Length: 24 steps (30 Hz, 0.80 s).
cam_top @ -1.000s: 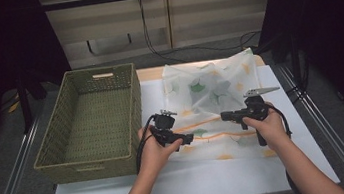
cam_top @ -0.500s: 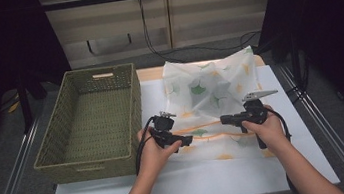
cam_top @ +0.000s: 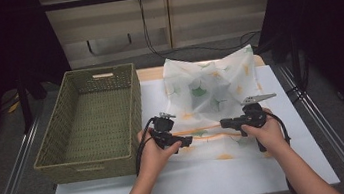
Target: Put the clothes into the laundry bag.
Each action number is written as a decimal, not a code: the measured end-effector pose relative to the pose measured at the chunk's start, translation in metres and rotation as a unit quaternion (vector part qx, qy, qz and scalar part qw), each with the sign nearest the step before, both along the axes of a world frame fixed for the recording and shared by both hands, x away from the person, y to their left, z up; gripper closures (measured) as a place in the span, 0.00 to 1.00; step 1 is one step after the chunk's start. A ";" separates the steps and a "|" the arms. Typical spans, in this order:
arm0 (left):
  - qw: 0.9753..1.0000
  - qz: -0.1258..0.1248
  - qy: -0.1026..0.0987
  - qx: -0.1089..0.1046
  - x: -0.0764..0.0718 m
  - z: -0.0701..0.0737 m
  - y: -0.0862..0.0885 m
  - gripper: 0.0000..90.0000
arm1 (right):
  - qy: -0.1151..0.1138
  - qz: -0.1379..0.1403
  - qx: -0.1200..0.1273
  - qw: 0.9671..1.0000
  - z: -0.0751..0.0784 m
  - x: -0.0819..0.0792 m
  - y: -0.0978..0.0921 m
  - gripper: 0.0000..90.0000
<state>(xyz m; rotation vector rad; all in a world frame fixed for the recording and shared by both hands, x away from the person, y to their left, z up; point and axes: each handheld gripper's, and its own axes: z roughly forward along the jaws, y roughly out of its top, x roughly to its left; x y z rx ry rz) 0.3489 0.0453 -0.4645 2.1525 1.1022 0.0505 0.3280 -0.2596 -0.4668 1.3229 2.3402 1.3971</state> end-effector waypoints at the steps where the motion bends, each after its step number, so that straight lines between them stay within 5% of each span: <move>1: 1.000 0.002 -0.002 0.001 0.000 0.000 0.000 0.09 | 0.001 -0.001 -0.002 1.000 0.000 0.000 0.001 0.97; 24: 1.000 0.007 -0.008 -0.002 -0.002 -0.001 0.003 0.08 | 0.000 0.001 -0.026 1.000 -0.011 -0.004 0.005 0.95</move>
